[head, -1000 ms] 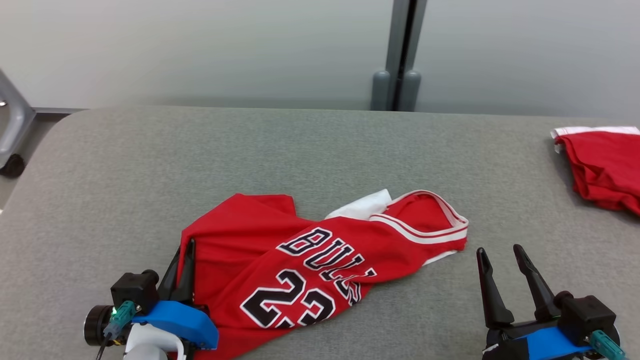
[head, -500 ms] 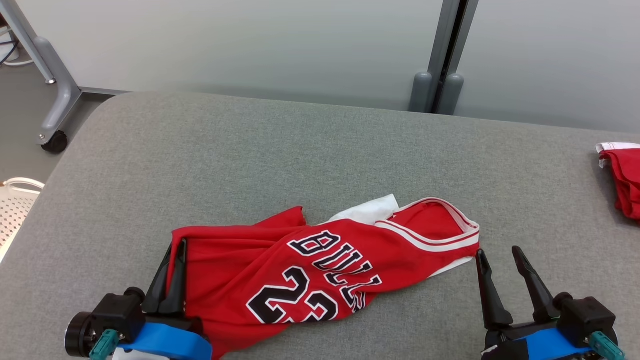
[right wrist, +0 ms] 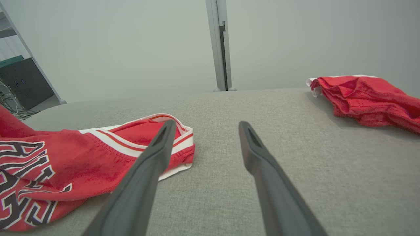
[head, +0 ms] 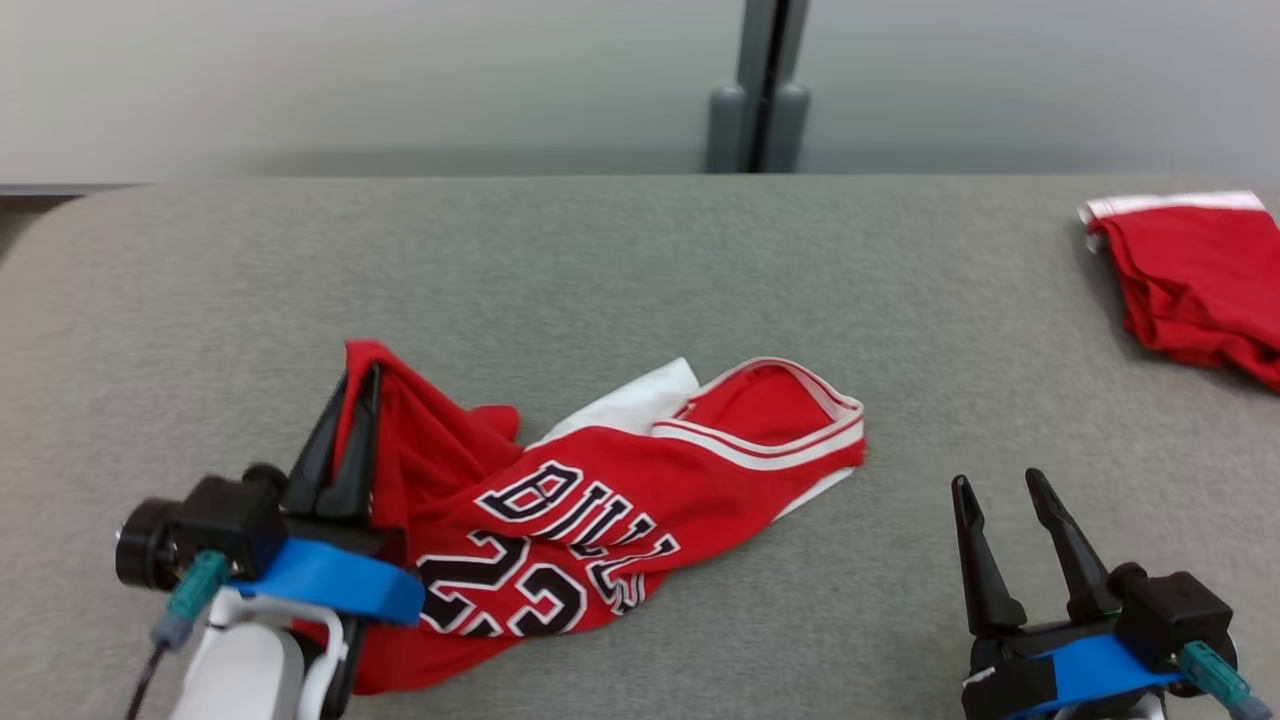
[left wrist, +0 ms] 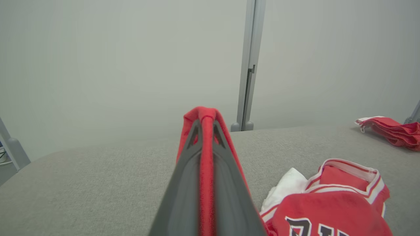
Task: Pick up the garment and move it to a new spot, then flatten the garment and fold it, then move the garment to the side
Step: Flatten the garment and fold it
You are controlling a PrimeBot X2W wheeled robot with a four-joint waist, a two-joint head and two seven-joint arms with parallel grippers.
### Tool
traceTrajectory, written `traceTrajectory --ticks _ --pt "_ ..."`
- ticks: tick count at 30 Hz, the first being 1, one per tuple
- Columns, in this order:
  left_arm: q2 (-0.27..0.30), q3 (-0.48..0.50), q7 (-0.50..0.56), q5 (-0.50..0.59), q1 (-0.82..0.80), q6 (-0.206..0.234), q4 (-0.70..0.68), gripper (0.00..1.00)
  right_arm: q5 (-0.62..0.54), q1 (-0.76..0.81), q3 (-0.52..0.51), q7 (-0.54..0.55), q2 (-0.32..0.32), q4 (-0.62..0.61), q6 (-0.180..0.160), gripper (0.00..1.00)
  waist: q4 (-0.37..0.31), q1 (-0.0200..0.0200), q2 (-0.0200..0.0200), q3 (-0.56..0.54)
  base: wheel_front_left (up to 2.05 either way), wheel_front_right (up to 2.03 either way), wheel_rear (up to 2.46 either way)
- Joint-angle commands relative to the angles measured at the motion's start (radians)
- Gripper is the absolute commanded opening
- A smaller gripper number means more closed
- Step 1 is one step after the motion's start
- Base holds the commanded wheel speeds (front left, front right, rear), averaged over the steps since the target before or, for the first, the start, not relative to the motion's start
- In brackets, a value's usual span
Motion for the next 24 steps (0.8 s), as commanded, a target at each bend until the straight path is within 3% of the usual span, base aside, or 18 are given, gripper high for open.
traceTrajectory --ticks 1,16,24 --pt "0.015 -0.004 -0.001 0.004 -0.051 -0.005 0.02 0.0 0.001 -0.019 -0.005 -0.003 -0.002 -0.005 0.001 1.0 -0.025 -0.0001 0.0 0.01 0.0 0.0 0.0" --pt "0.187 -0.02 -0.012 -0.034 -0.461 -0.02 0.352 0.0 0.014 -0.103 -0.029 -0.003 -0.002 -0.031 0.001 1.0 -0.188 -0.0001 0.0 0.179 0.0 0.0 0.0" --pt "0.22 -0.072 -0.045 -0.089 -0.6 -0.019 0.596 0.0 0.009 -0.133 -0.044 -0.003 -0.002 -0.032 0.001 1.0 -0.21 -0.0001 0.0 0.213 0.0 0.0 0.0"
